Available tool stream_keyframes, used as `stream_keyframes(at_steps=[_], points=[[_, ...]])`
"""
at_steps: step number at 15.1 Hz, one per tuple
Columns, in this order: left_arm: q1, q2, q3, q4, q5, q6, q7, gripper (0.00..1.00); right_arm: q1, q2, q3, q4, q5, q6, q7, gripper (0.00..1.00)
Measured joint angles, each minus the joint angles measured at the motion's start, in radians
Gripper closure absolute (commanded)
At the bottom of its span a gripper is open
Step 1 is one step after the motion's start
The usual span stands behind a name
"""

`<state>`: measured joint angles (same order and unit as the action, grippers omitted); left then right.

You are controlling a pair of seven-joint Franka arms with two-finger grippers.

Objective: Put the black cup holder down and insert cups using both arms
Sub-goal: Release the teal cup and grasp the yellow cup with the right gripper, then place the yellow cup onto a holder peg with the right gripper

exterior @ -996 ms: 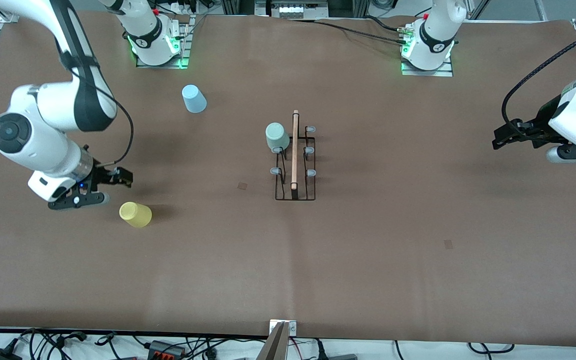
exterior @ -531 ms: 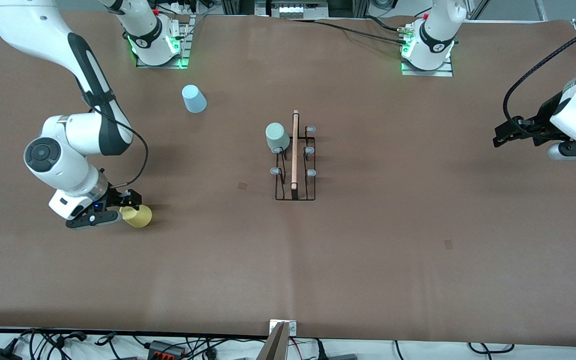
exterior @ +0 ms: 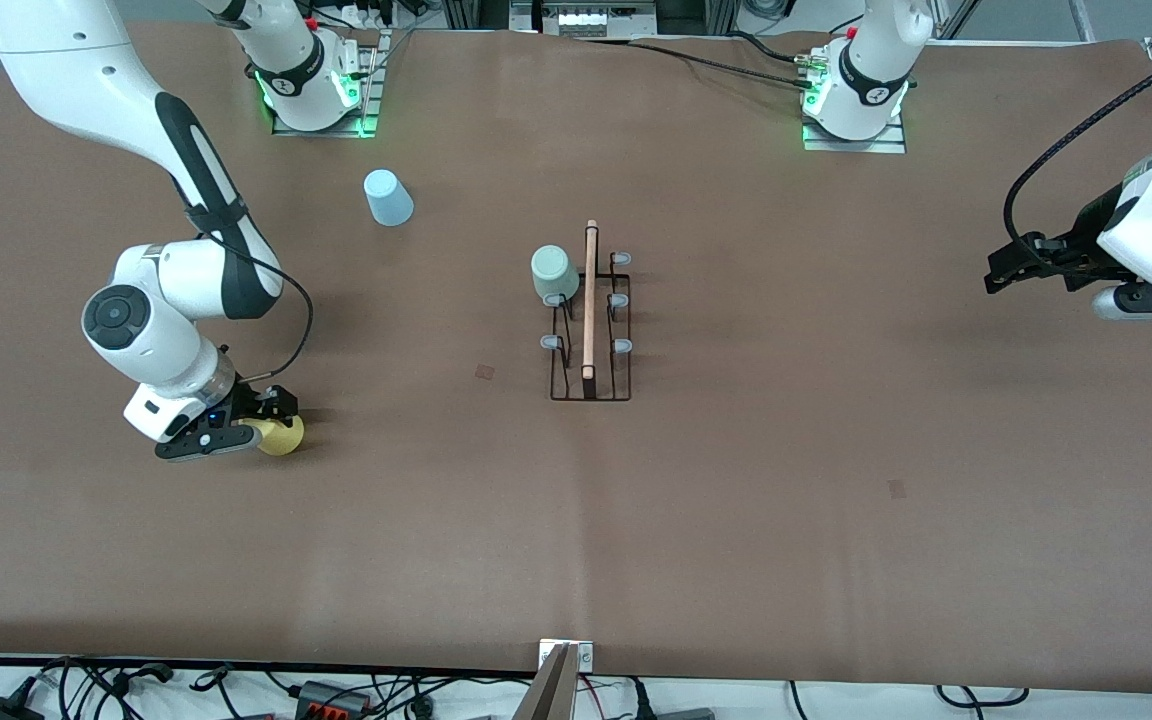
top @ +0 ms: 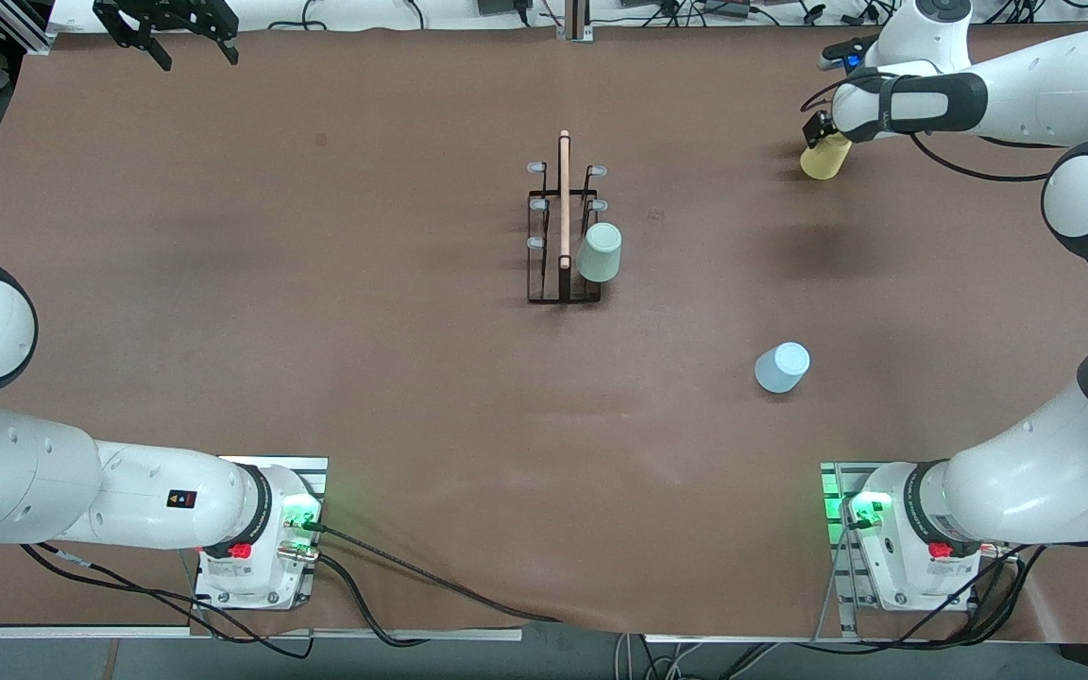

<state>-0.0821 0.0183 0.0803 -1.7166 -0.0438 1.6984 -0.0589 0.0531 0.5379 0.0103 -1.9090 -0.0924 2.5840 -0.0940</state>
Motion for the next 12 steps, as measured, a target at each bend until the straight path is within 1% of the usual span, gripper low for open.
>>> stream_keyframes(at_steps=[2, 3, 5, 7, 8, 9, 12], points=[[-0.002, 0.0, 0.0, 0.0, 0.0, -0.002, 0.001, 0.0, 0.0, 0.005, 0.0, -0.002, 0.0, 0.001, 0.0, 0.0], [-0.003, 0.0, 0.0, 0.0, 0.0, -0.003, 0.001, 0.0, 0.0, 0.005, 0.0, -0.003, 0.0, 0.001, 0.0, 0.12], [-0.005, 0.0, 0.0, 0.0, 0.0, -0.003, 0.001, 0.0, 0.0, 0.005, -0.001, -0.004, 0.0, 0.001, 0.0, 0.41], [-0.005, 0.0, 0.0, 0.0, 0.0, -0.003, 0.001, 0.0, 0.0, 0.004, -0.002, -0.004, 0.0, 0.003, 0.0, 0.59], [-0.006, 0.0, 0.0, 0.0, 0.0, -0.003, 0.001, 0.0, 0.0, 0.001, -0.002, -0.004, 0.0, 0.003, -0.001, 0.65], [-0.006, 0.0, 0.0, 0.0, 0.0, -0.003, 0.001, 0.0, 0.0, -0.002, -0.002, -0.004, 0.0, 0.003, -0.002, 0.68], [-0.006, 0.0, 0.0, 0.0, 0.0, -0.003, 0.001, 0.0, 0.004, -0.04, -0.001, 0.002, 0.0, -0.016, -0.006, 0.68]])
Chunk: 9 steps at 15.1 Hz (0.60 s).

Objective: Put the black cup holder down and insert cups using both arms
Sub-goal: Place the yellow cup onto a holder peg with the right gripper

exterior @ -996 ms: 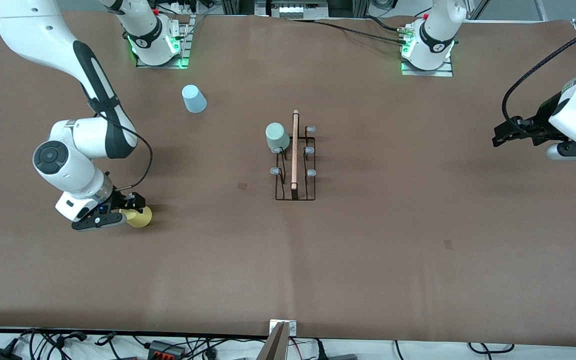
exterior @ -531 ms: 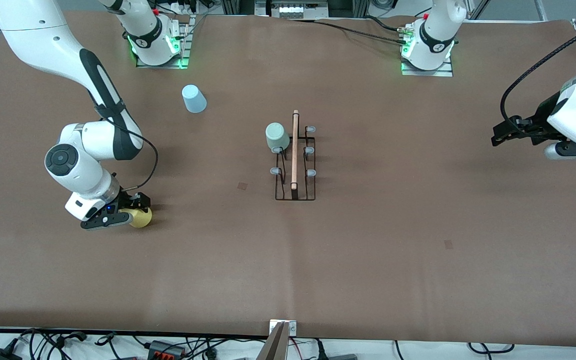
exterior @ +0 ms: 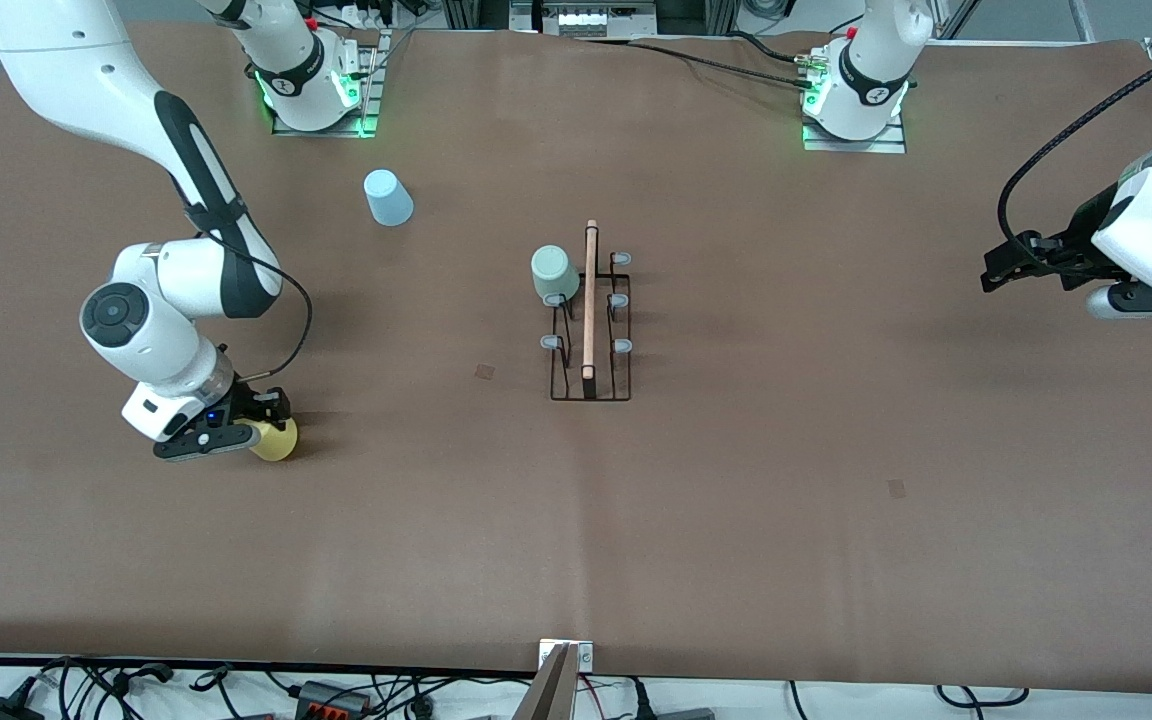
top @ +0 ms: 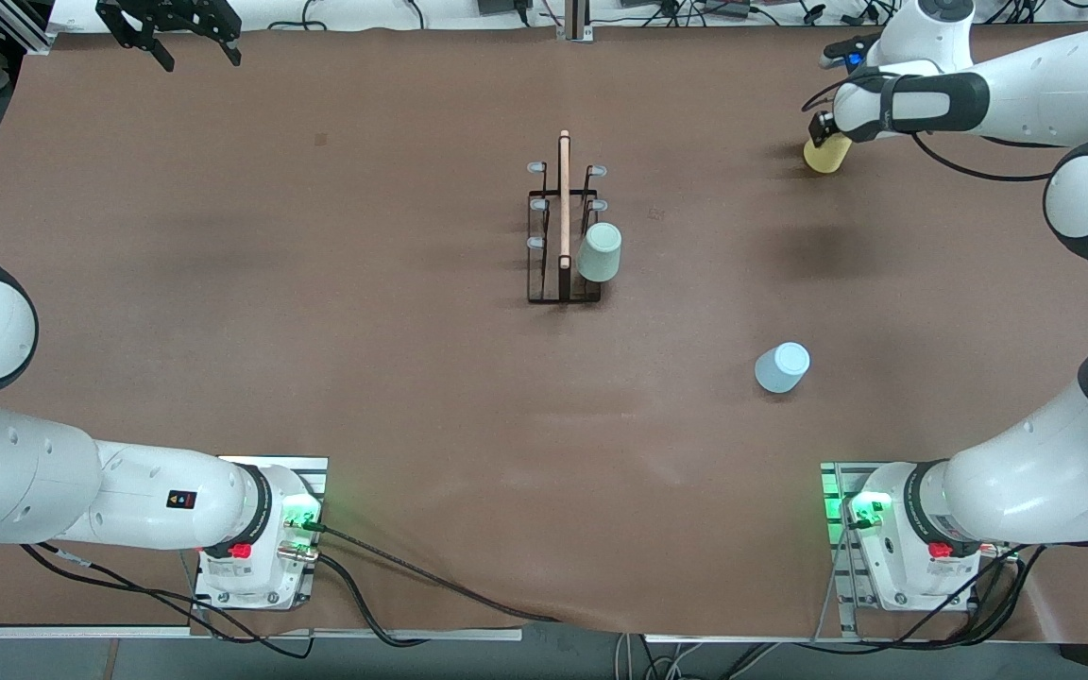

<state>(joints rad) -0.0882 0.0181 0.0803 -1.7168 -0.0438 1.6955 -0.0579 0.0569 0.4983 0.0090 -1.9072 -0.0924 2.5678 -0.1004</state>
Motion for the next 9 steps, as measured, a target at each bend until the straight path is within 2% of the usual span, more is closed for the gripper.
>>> stream_keyframes(at_steps=[3, 6, 9], points=[[-0.001, -0.001, 0.0, 0.0, 0.0, 0.0, 0.0, 0.0, 0.062, -0.112, 0.005, 0.012, 0.001, -0.148, 0.113, 0.68], [-0.001, -0.001, 0.0, 0.0, 0.0, 0.0, 0.0, 0.0, 0.241, -0.226, 0.013, 0.041, 0.001, -0.291, 0.469, 0.68], [-0.001, -0.001, 0.0, 0.0, 0.0, 0.0, 0.0, 0.0, 0.426, -0.23, 0.018, 0.136, 0.001, -0.36, 0.838, 0.68]])
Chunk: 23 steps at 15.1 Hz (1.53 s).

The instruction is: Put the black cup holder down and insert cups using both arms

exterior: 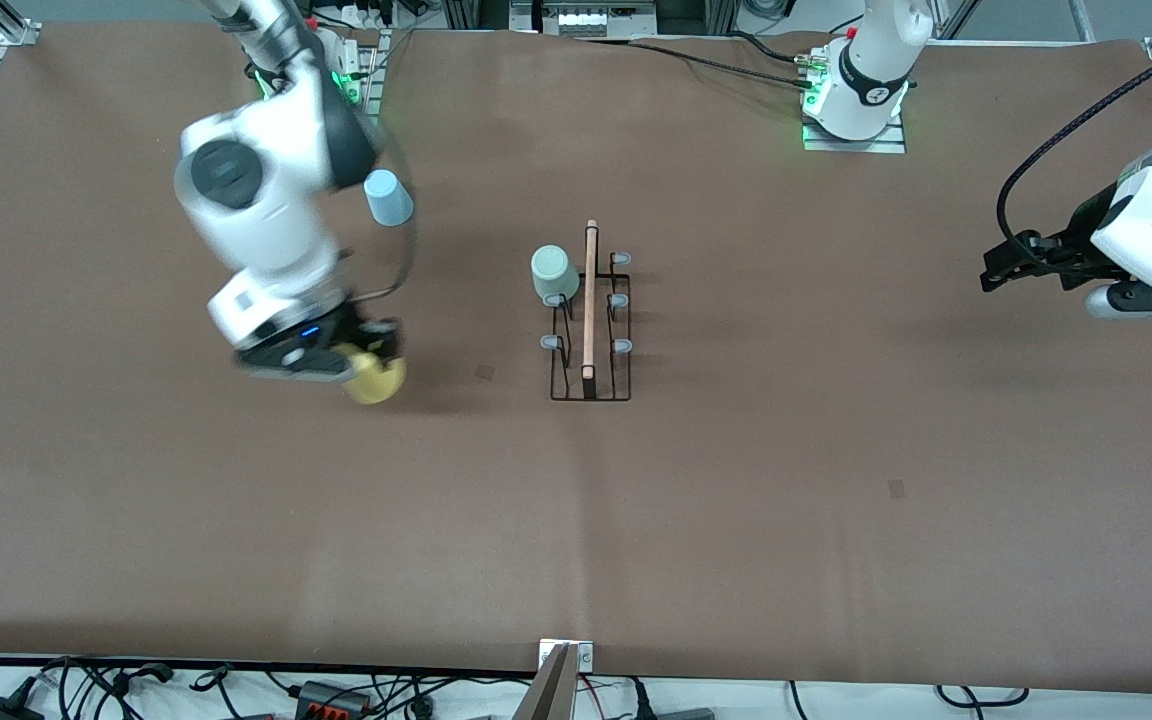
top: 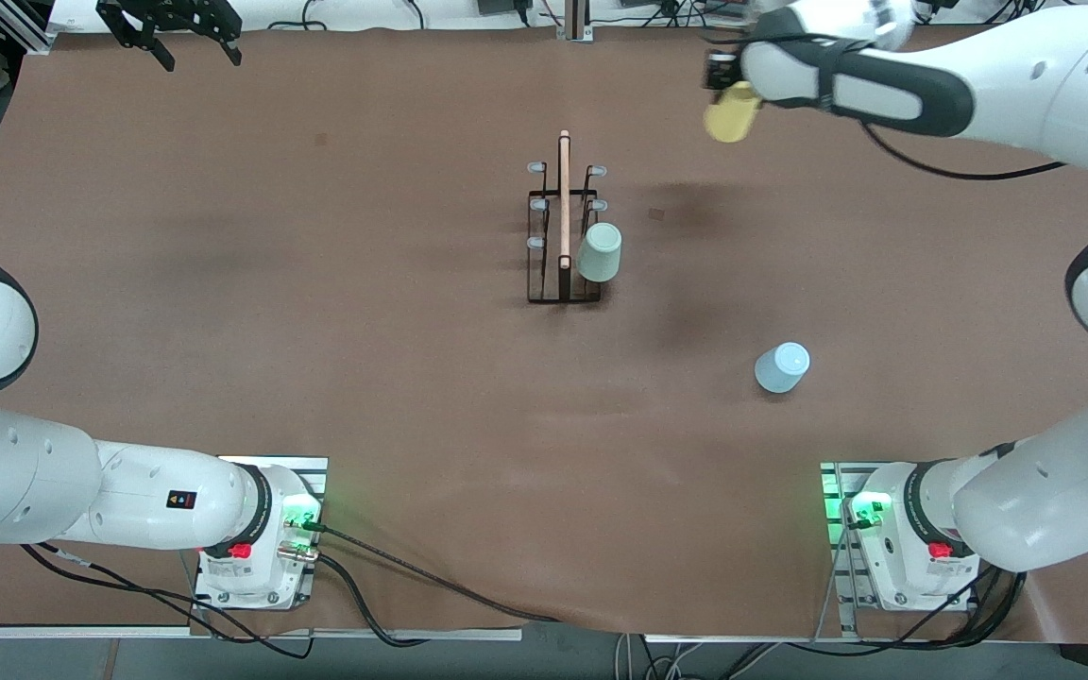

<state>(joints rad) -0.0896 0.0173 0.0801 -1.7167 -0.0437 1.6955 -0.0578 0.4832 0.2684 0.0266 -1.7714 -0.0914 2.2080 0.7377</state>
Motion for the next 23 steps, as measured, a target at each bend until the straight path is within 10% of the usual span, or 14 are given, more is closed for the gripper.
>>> stream_keyframes(at_steps=[10, 12, 13, 14, 23], points=[[0.0, 0.0, 0.0, 0.0, 0.0, 0.0, 0.0, 0.0, 0.185, 0.205, 0.027, 0.18, 0.0, 0.009, 0.436, 0.65], [0.0, 0.0, 0.0, 0.0, 0.0, 0.0, 0.0, 0.0, 0.191, 0.214, 0.03, 0.187, 0.0, 0.024, 0.441, 0.48], [0.0, 0.0, 0.0, 0.0, 0.0, 0.0, 0.0, 0.0, 0.192, 0.22, 0.034, 0.187, 0.0, 0.036, 0.442, 0.12], [0.0, 0.0, 0.0, 0.0, 0.0, 0.0, 0.0, 0.0, 0.194, 0.23, 0.038, 0.187, 0.0, 0.049, 0.443, 0.0], [-0.001, 0.0, 0.0, 0.0, 0.0, 0.0, 0.0, 0.0, 0.07, 0.128, 0.022, 0.19, -0.001, -0.117, 0.261, 0.0]])
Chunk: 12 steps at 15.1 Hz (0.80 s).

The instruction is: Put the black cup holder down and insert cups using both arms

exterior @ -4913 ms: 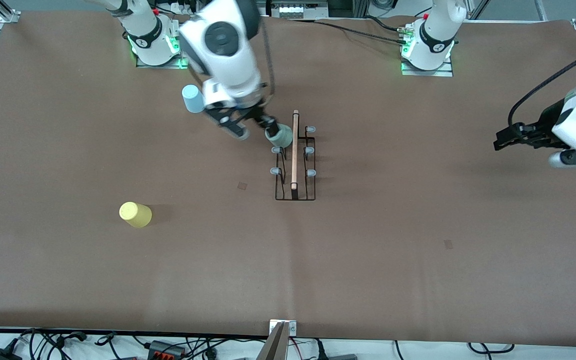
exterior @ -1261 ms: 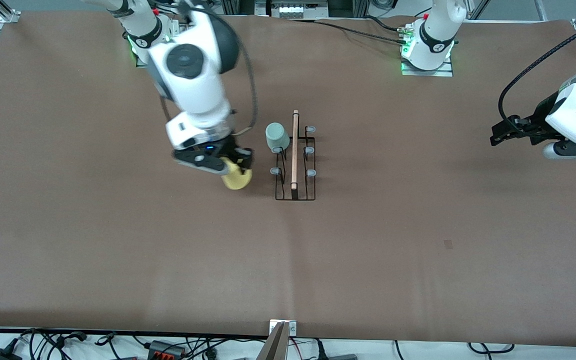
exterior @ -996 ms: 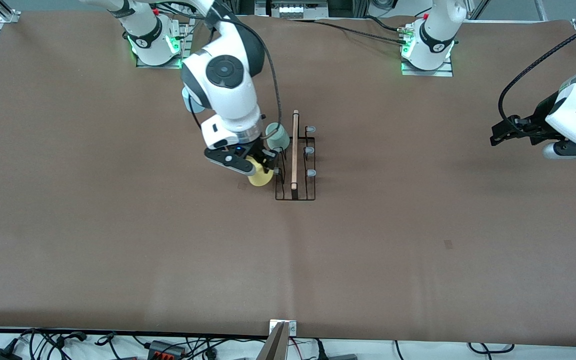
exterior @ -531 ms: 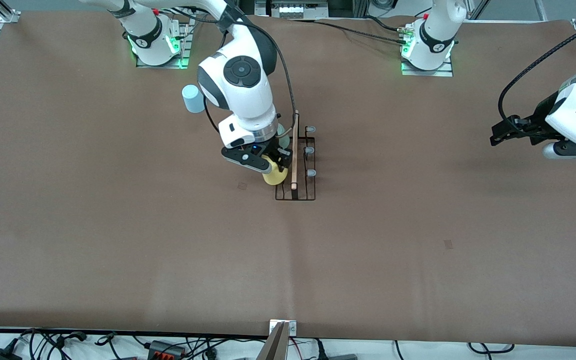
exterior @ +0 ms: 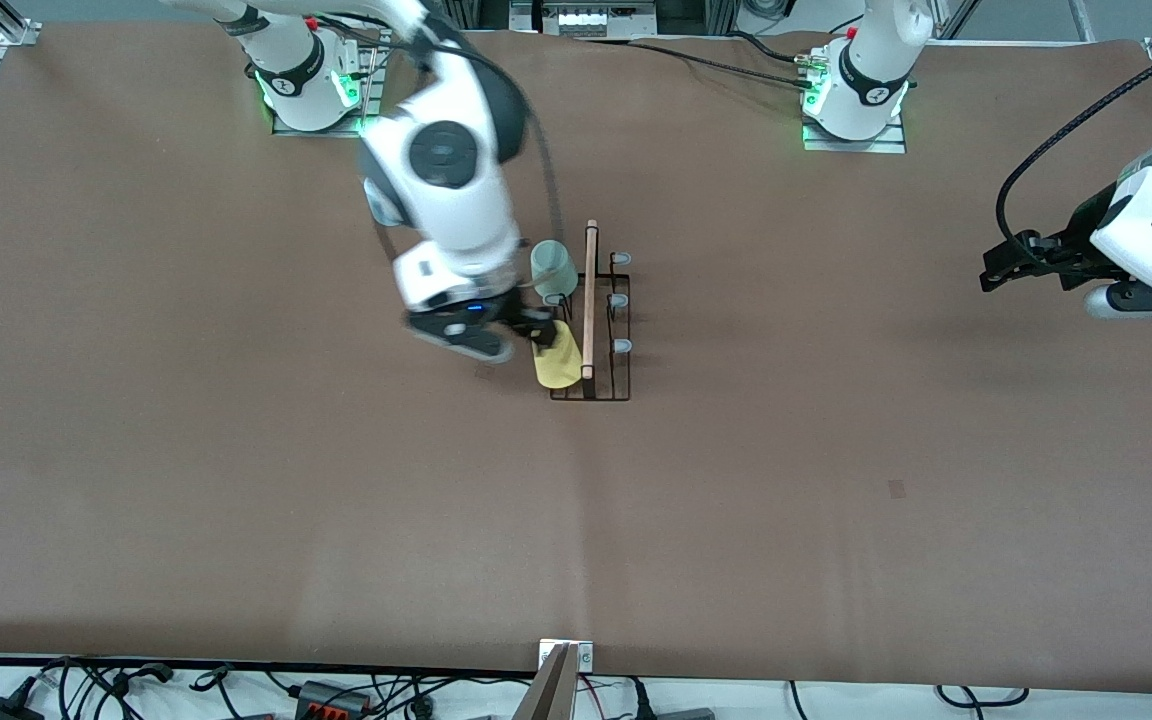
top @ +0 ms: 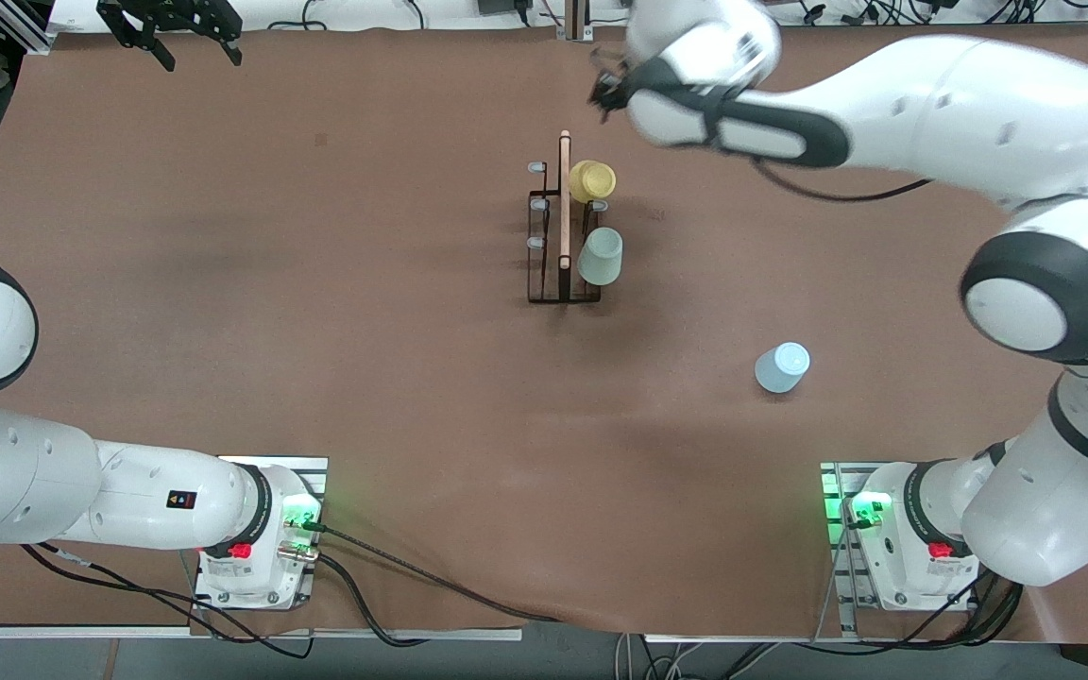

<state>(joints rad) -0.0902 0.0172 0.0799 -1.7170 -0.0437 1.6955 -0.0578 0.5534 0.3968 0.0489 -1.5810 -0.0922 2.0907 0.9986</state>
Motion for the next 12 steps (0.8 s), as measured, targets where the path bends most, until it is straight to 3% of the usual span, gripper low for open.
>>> stream_keyframes(at_steps=[3, 7, 10, 12], points=[[0.0, 0.0, 0.0, 0.0, 0.0, 0.0, 0.0, 0.0, -0.22, -0.177, -0.006, -0.028, -0.001, -0.217, -0.317, 0.0], [-0.001, 0.0, 0.0, 0.0, 0.0, 0.0, 0.0, 0.0, -0.52, -0.332, -0.013, -0.063, 0.004, -0.363, -0.743, 0.0], [-0.001, 0.0, 0.0, 0.0, 0.0, 0.0, 0.0, 0.0, -0.609, -0.381, -0.059, -0.058, 0.012, -0.433, -0.81, 0.0], [-0.001, 0.0, 0.0, 0.0, 0.0, 0.0, 0.0, 0.0, -0.613, -0.392, -0.114, -0.016, 0.073, -0.526, -0.855, 0.0]])
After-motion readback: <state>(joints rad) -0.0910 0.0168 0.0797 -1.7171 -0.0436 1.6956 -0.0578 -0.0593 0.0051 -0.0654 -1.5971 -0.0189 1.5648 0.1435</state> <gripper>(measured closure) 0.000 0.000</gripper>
